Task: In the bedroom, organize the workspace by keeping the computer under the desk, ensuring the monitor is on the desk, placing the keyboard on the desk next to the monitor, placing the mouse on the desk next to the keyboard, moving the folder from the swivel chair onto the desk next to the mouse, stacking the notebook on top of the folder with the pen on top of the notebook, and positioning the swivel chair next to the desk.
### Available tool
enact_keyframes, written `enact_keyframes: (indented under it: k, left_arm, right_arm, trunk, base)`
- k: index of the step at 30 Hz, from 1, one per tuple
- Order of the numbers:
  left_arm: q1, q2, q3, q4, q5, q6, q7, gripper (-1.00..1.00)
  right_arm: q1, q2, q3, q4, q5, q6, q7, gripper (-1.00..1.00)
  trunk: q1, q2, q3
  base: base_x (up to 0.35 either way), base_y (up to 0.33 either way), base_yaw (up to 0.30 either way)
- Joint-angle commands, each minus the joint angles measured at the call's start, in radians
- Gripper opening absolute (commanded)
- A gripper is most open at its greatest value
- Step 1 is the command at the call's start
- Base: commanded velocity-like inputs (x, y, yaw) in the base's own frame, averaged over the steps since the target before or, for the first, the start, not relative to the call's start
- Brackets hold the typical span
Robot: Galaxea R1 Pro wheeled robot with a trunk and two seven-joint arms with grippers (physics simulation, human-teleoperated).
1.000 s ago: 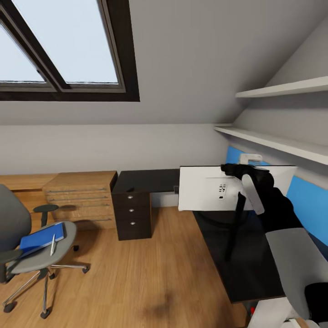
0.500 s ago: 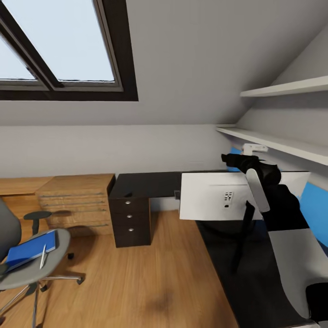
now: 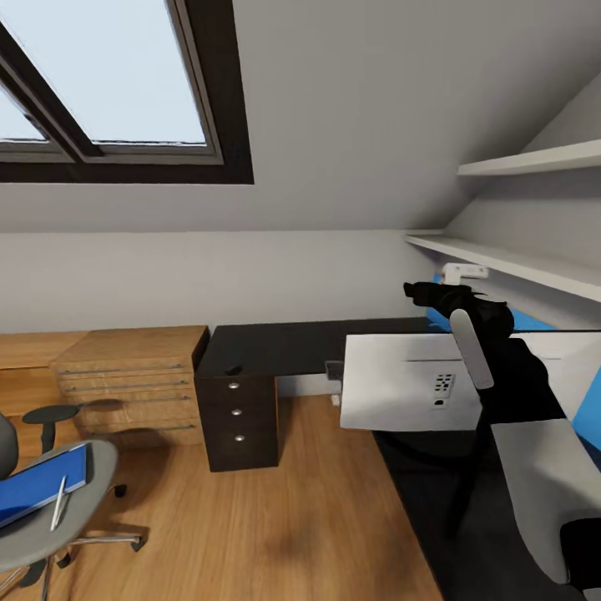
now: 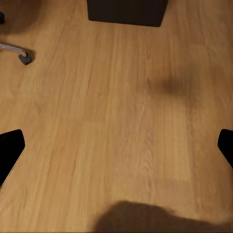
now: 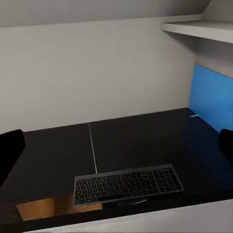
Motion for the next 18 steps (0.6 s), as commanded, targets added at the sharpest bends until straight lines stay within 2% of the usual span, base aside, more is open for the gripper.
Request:
enact_keyframes:
  k: [1, 18]
  left_arm:
    - [0.0, 0.0, 0.001, 0.001, 0.003, -0.003, -0.001, 1.0]
    - [0.0, 0.0, 0.001, 0.001, 0.003, -0.003, 0.0, 1.0]
  right_arm:
    - [-0.001, -0.001, 0.003, -0.001, -0.01, 0.002, -0.01, 1.0]
    - [0.002, 0.003, 0.003, 0.0, -0.011, 0.0, -0.012, 1.0]
  trunk:
    - [0.001, -0.001, 0.0]
    - [0.001, -0.001, 0.0]
  base:
    - [0.327, 0.144, 0.0]
    - [0.263, 0.234, 0.0]
